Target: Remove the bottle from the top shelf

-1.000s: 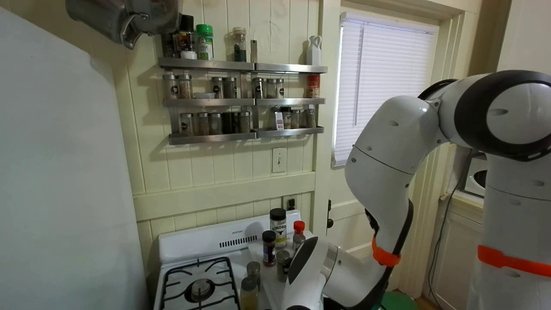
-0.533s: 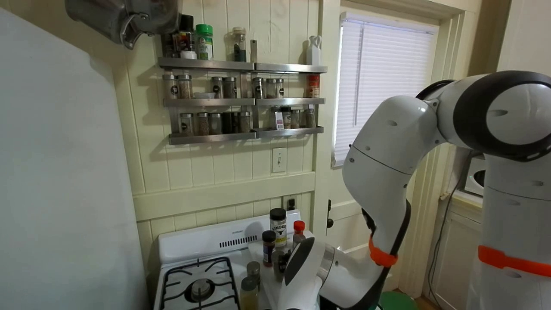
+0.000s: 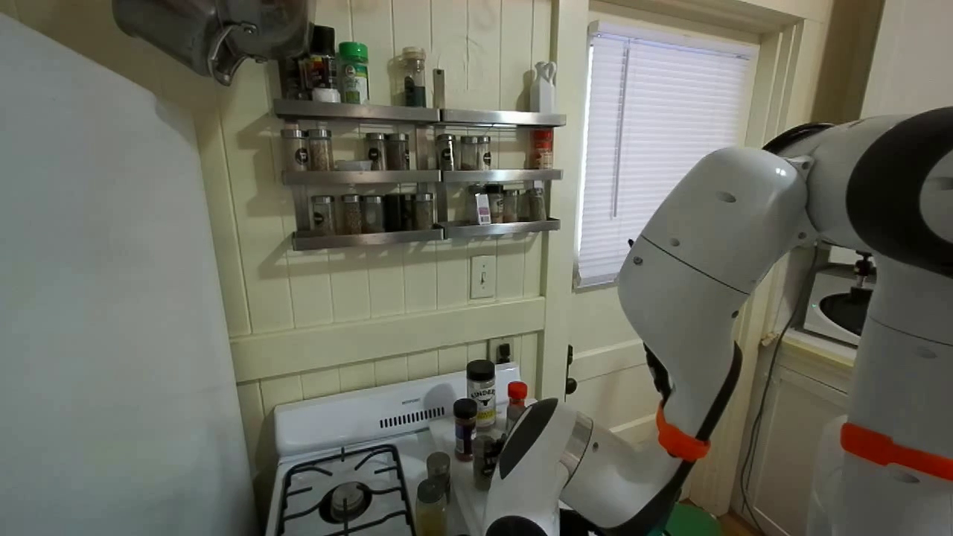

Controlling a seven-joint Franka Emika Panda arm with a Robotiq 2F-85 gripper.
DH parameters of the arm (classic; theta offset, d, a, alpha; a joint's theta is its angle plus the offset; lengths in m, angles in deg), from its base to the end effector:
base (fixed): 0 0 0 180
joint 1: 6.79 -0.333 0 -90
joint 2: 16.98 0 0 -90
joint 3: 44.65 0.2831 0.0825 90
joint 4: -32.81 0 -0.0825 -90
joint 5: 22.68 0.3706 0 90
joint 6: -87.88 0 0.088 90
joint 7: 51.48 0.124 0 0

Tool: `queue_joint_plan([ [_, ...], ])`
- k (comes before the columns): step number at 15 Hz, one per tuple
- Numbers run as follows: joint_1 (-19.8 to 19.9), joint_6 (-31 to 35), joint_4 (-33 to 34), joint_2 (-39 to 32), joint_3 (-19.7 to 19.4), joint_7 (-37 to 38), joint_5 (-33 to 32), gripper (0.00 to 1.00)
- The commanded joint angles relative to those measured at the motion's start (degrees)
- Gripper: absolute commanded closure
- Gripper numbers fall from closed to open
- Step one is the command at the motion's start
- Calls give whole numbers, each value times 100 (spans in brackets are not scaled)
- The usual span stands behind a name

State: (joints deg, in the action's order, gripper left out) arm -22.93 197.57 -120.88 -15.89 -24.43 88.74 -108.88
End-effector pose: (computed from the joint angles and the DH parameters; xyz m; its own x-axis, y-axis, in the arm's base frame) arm 0.3524 0.1505 0.2134 0.3516 -0.1071 0.9300 -0.6850 -0.7066 0.1776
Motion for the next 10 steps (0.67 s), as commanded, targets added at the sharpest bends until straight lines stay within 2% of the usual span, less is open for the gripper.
queue_joint_plan([
  [1, -146, 397, -343, 651, -56, -343, 493, 0],
  [6, -338, 528, -436, 1498, -103, -1244, 1012, 0],
  [10, -682, 1557, -679, 2576, -365, -2872, 1847, 0],
])
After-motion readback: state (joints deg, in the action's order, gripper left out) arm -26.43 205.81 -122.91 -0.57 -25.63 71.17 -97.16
